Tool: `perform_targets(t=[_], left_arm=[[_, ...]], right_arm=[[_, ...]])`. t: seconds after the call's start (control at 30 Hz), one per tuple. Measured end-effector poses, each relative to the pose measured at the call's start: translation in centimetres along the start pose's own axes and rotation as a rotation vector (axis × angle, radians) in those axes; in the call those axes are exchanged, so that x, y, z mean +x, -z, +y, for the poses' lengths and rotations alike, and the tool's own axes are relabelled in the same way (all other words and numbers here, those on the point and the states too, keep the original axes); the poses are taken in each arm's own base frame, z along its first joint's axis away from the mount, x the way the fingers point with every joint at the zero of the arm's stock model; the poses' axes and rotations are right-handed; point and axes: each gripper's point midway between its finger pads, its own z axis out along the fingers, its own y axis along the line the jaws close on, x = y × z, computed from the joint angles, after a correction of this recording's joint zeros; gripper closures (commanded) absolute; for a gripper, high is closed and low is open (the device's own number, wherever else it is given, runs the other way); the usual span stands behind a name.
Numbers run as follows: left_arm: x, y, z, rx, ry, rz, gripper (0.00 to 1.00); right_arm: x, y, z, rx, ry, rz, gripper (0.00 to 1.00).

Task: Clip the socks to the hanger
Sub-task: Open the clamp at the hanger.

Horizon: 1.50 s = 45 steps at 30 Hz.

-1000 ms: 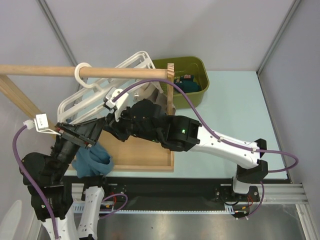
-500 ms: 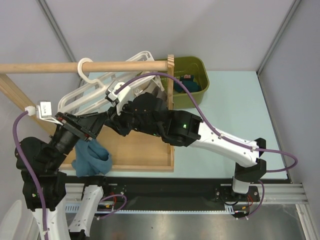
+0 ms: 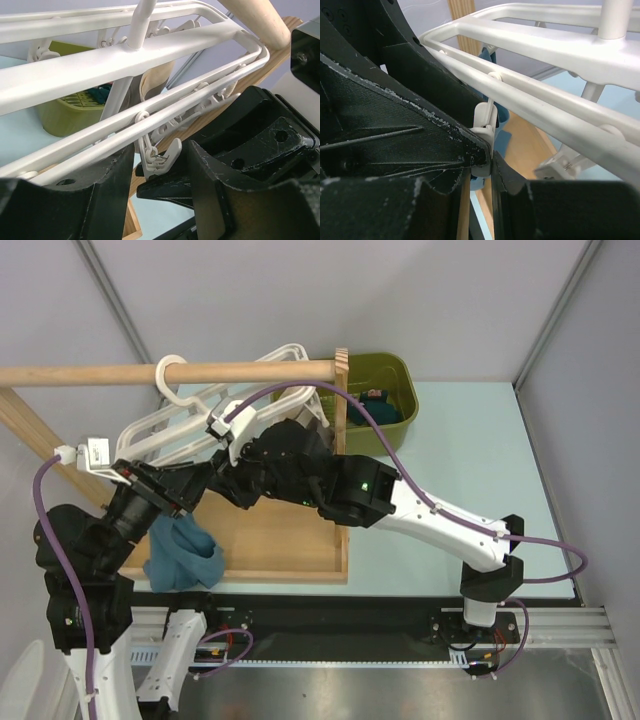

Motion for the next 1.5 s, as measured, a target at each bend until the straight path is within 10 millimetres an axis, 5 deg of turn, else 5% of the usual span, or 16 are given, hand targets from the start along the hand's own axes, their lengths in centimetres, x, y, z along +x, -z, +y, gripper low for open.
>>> perform_targets(t=[0.37,0.4,0.5,0.6,0.7,0.83,1.07,1.17,1.3,1.37,1.5], left_arm=[[0.2,-0.4,0.3,0.005,-0.005,0.011,0.64],[0.3,-0.4,0.3,0.005,-0.005,0.011,0.67],[0.3,-0.5,0.4,0.002,-0.004,0.011,0.76],[0.2,-0.8,1.1,-0.027,-0.001,0.001,0.88],[0.1,-1.2,1.9,-0.057,0.006,0.001,1.00],[0.0,-1.7,2.6,-0.082,0.014,0.004,1.00],[0.1,-1.8,3.0,-0.104,0.020,0.004,1.00],[0.0,-1.8,3.1,-0.109,0.020,0.001,1.00],[0.0,-1.8,3.2,-0.116,0.021,-0.001,1.00],[0.0,-1.8,3.4,-0.124,0.023,-0.002,1.00],[0.0,-1.7,3.7,-0.142,0.026,-0.006,1.00]], right_arm=[[0.2,-0.1,-0.1,0.001,-0.007,0.013,0.99],[0.2,-0.1,-0.1,0.002,-0.007,0.014,0.94],[0.3,-0.1,-0.2,0.003,-0.014,0.017,0.51],[0.7,0.0,0.5,-0.021,-0.016,0.034,0.26],[1.6,0.1,1.1,-0.036,-0.016,0.060,0.08],[3.6,1.5,1.1,-0.034,-0.007,0.121,0.06],[3.0,8.3,1.5,-0.068,0.003,0.120,0.16],[1.2,13.1,2.2,-0.124,-0.003,0.051,0.36],[-1.4,19.9,1.8,-0.164,-0.029,-0.073,0.86],[-2.7,22.4,1.4,-0.166,-0.043,-0.128,0.95],[-3.8,25.6,-0.6,-0.086,-0.086,-0.198,0.95]])
